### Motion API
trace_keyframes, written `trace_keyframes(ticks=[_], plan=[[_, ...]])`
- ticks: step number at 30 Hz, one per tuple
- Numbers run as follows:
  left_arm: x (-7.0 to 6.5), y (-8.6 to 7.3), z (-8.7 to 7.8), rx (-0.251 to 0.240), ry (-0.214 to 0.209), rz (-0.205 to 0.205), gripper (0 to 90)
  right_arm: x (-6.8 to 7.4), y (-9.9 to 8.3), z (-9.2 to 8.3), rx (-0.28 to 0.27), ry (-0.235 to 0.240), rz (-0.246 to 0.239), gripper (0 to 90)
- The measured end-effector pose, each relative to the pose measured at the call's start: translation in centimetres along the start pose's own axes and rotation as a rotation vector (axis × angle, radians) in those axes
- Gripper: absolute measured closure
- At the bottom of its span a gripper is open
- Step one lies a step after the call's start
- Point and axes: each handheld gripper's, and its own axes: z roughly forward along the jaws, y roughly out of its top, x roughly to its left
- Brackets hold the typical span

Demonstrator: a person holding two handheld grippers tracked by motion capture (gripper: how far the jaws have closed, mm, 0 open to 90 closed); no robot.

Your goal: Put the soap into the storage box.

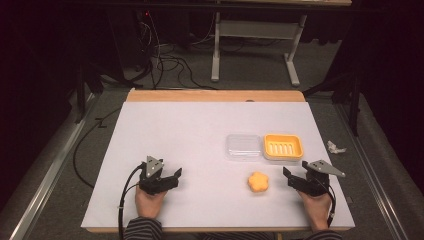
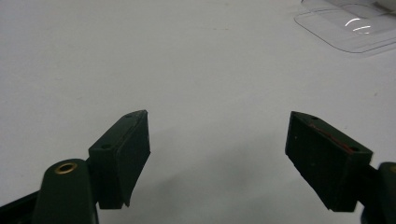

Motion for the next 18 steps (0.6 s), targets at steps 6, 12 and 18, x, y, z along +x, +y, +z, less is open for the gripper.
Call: trace_keyframes(ticks=[6,12,18], plan=[[0.01,0.01,-0.02,0.0,0.0,0.0,22.7,0.0,0.02,0.08,0.01,0.005,0.002,18.3],[0.02,0.02,-0.01,0.0,-0.002,-0.003,22.6,0.01,0.03,0.08,0.007,0.006,-0.007,17.0],[0.02,0.01,0.0,0.0,0.002,0.0,22.6,-0.11,-0.01,0.01,-0.002,0.023,-0.01,15.6]])
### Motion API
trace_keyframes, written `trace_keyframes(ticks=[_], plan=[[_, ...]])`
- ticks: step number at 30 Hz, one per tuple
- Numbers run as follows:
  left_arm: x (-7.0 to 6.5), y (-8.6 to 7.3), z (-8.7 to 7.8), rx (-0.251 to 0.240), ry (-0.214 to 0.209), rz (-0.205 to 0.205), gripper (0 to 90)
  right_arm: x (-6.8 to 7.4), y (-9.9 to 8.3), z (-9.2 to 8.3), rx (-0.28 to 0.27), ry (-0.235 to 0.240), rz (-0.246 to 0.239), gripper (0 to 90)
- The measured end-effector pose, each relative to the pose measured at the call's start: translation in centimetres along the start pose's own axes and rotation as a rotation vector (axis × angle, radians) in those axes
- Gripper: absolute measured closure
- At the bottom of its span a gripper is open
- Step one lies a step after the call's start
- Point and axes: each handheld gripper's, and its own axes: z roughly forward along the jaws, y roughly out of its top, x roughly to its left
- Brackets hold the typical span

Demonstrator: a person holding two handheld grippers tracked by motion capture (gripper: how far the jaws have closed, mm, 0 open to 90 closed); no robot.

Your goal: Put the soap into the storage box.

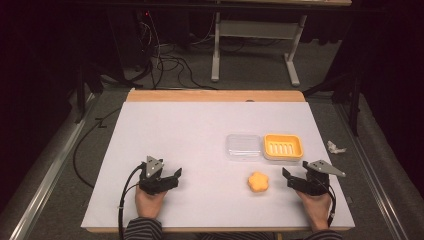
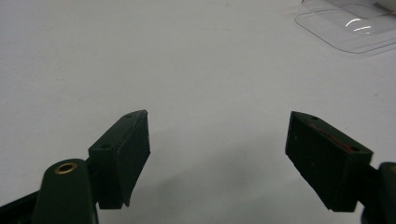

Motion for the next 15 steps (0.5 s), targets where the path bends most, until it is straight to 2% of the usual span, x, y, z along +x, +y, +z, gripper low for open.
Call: trace_keyframes(ticks=[6,15], plan=[[-0.01,0.02,-0.02,0.002,-0.006,-0.004,22.5,0.06,0.02,0.02,0.004,0.003,0.001,20.6],[0.0,0.05,-0.04,0.003,-0.011,-0.008,22.4,-0.2,0.09,-0.16,-0.013,0.028,0.022,21.8]])
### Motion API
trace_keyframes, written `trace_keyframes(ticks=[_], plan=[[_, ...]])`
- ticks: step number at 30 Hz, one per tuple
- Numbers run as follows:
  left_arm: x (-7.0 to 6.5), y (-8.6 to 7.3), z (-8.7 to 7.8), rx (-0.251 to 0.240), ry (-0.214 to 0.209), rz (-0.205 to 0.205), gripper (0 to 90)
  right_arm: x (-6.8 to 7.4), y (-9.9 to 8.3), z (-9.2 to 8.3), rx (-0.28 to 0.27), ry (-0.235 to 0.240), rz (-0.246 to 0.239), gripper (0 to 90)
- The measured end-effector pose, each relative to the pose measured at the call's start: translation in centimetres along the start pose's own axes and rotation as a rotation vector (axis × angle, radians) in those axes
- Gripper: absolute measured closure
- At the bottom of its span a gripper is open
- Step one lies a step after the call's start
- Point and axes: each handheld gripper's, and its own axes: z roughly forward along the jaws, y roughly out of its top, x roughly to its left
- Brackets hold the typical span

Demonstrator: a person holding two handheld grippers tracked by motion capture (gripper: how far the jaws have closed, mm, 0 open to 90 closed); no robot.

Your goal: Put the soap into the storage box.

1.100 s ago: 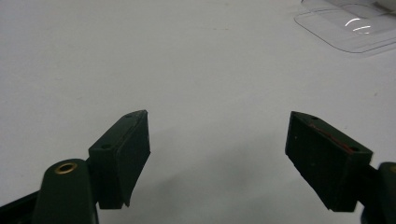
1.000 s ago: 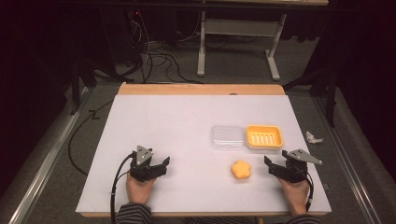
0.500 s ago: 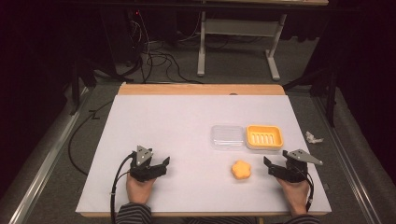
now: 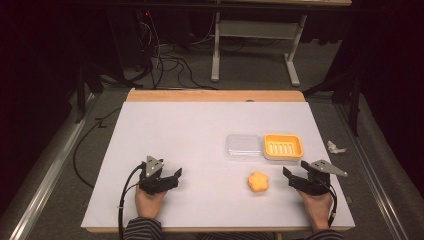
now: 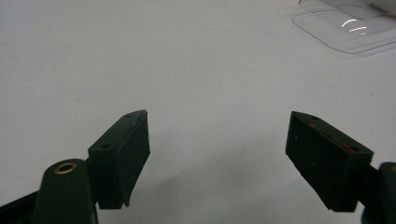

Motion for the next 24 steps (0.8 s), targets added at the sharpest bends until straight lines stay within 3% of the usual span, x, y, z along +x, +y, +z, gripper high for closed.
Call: trace_keyframes(ticks=[16,24], plan=[[0.0,0.0,0.0,-0.003,0.004,0.0,21.9,0.0,0.6,-0.7,-0.008,0.059,0.047,9.7],[0.0,0.0,0.0,-0.002,0.003,0.0,21.8,0.4,0.7,-1.4,0.031,0.06,0.038,14.0]])
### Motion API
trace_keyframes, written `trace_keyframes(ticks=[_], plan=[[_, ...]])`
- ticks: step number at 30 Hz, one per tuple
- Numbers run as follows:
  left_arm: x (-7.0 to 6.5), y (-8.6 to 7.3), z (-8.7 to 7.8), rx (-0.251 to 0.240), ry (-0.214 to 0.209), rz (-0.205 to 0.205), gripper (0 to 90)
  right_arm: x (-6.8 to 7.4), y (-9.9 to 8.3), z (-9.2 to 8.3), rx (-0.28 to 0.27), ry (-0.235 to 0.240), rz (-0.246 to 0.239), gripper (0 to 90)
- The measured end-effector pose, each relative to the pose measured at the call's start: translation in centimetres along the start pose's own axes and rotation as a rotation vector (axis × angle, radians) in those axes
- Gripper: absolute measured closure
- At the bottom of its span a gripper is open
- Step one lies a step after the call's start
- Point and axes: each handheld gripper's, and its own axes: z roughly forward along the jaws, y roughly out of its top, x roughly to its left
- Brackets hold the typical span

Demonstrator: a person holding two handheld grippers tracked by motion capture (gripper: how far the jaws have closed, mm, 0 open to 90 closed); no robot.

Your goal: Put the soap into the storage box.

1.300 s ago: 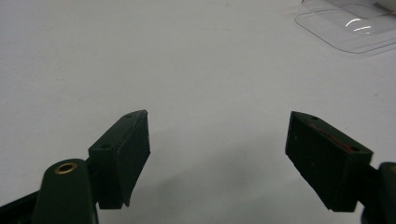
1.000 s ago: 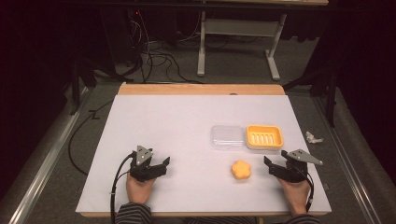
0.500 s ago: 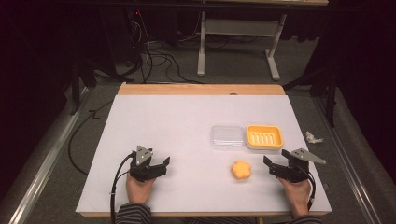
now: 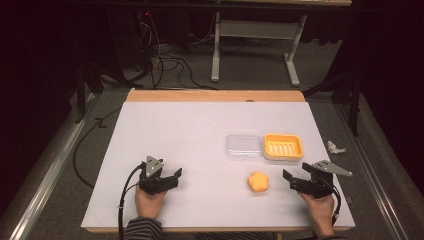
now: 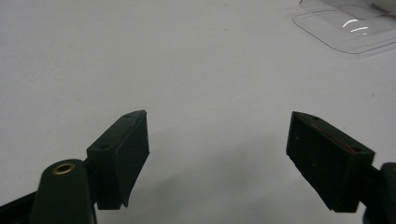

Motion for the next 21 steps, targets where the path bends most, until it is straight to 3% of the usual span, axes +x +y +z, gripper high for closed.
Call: trace_keyframes(ticks=[7,21], plan=[[0.0,0.0,0.0,0.001,-0.001,0.0,21.9,0.7,-0.3,-0.4,0.025,0.019,0.001,14.8],[0.0,0.0,0.0,0.001,-0.001,0.002,22.0,3.3,-0.1,-1.0,0.073,0.077,-0.076,16.4]])
